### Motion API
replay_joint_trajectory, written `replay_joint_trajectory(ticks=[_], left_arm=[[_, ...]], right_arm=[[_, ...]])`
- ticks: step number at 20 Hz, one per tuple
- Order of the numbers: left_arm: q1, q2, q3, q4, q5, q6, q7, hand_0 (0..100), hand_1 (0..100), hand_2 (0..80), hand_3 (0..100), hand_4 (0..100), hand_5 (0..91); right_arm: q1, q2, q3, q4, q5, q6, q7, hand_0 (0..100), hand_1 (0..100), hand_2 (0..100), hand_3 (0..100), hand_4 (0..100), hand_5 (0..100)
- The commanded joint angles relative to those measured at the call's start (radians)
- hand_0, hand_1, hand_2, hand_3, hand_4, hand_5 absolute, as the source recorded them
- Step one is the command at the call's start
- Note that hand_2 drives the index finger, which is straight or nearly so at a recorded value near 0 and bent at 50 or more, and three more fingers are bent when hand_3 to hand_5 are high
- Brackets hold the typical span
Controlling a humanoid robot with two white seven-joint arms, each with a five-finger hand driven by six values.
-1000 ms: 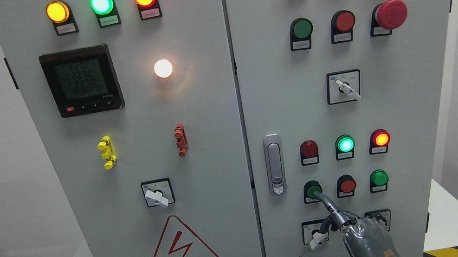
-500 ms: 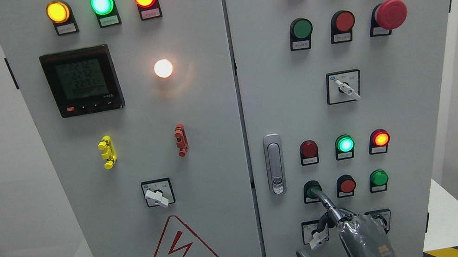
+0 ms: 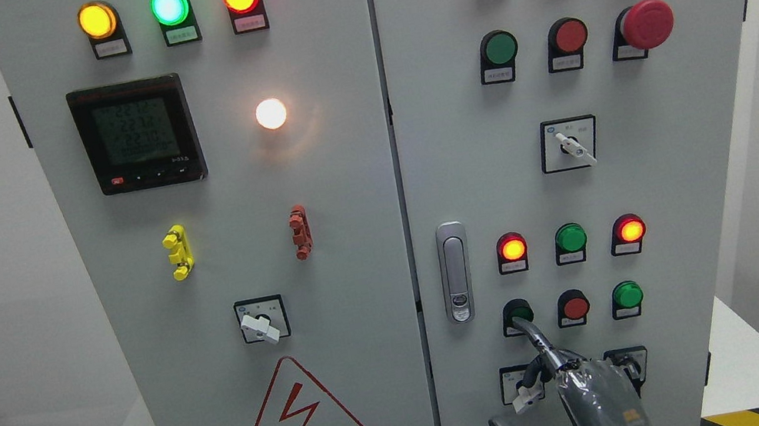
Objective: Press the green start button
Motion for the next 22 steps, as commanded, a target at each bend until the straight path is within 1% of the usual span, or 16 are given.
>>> replay_joint_trajectory(ticks=[1, 4, 8, 13, 18, 19, 20, 21, 22], left_arm=[[0.001, 0.000, 0.000, 0.000, 0.000, 0.000, 0.000, 12, 56, 0.0, 0, 0, 0.0], [0.000, 0.000, 0.000, 0.000, 0.000, 0.000, 0.000, 12, 56, 0.0, 0, 0, 0.0], [0.000, 0.000, 0.000, 0.000, 0.000, 0.000, 0.000, 12, 56, 0.0, 0, 0, 0.0], [0.000, 0.000, 0.000, 0.000, 0.000, 0.000, 0.000, 12, 56, 0.0, 0, 0, 0.0], [0.001, 0.000, 0.000, 0.000, 0.000, 0.000, 0.000, 12, 56, 0.0, 0, 0, 0.0], [0.001, 0.000, 0.000, 0.000, 0.000, 0.000, 0.000, 12, 56, 0.0, 0, 0, 0.0], [0.000, 0.000, 0.000, 0.000, 0.000, 0.000, 0.000, 12, 56, 0.0, 0, 0, 0.0], [0.000, 0.000, 0.000, 0.000, 0.000, 0.000, 0.000, 12, 56, 0.0, 0, 0, 0.0], [0.000, 0.000, 0.000, 0.000, 0.000, 0.000, 0.000, 12, 56, 0.0, 0, 0, 0.0]], right_arm=[[0.004, 0.000, -0.020, -0.010, -0.012, 0.000, 0.001, 11, 15, 0, 61, 64, 74], [0.016, 0.002, -0.018, -0.036, -0.021, -0.005, 0.003, 12, 15, 0, 61, 63, 73], [0.047, 0.002, 0.006, -0.082, -0.116, -0.004, 0.007, 12, 14, 0, 61, 63, 73], [0.093, 0.002, 0.009, -0.127, -0.134, -0.007, 0.006, 12, 15, 0, 61, 62, 71], [0.133, 0.000, 0.023, -0.175, -0.226, -0.010, 0.007, 12, 15, 0, 60, 62, 70], [0.142, 0.000, 0.026, -0.182, -0.248, -0.010, 0.007, 11, 15, 0, 59, 61, 68], [0.151, 0.000, 0.028, -0.187, -0.272, -0.010, 0.007, 11, 14, 0, 56, 57, 64], [0.162, 0.000, 0.035, -0.191, -0.300, -0.010, 0.007, 11, 14, 0, 56, 57, 62], [0.175, 0.000, 0.045, -0.201, -0.327, -0.008, 0.009, 11, 14, 0, 52, 54, 56]])
